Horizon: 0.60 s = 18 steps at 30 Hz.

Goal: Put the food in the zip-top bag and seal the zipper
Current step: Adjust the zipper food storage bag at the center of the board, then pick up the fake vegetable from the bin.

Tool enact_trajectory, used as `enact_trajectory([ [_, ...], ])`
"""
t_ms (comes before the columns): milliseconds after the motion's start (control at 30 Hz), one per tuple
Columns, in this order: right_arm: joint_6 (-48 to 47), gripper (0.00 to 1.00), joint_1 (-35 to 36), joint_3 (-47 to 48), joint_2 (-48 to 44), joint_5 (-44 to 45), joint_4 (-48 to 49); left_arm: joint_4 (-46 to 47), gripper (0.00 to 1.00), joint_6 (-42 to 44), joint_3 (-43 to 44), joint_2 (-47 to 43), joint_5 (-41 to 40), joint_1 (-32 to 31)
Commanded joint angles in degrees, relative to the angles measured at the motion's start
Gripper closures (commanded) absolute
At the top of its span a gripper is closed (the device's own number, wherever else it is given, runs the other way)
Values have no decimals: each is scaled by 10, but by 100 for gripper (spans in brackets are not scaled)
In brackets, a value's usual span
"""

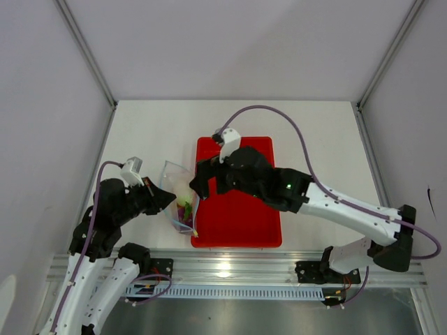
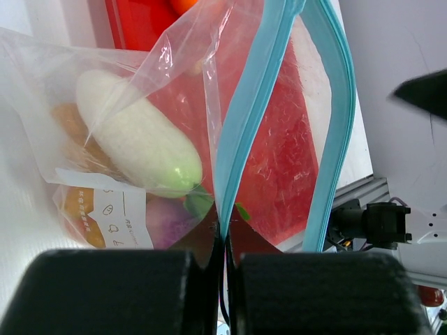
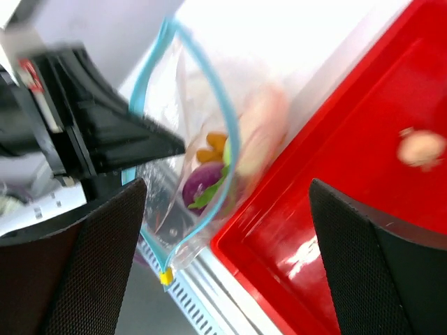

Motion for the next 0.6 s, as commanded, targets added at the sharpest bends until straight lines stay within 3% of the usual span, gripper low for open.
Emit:
enact_trajectory([
  [0,-22,1,-31,14,-61,73,-1,11,99,14,11,0,-5,-1],
  [267,31,1,-187,-102,-97,47,25,17,99,15,14,4,0,-1],
  [433,49,1,-218,-122,-32,37,36,16,99,16,12,6,5,-1],
  [567,40,1,-221,-153,1,12,106,12,99,17,12,2,4,-1],
])
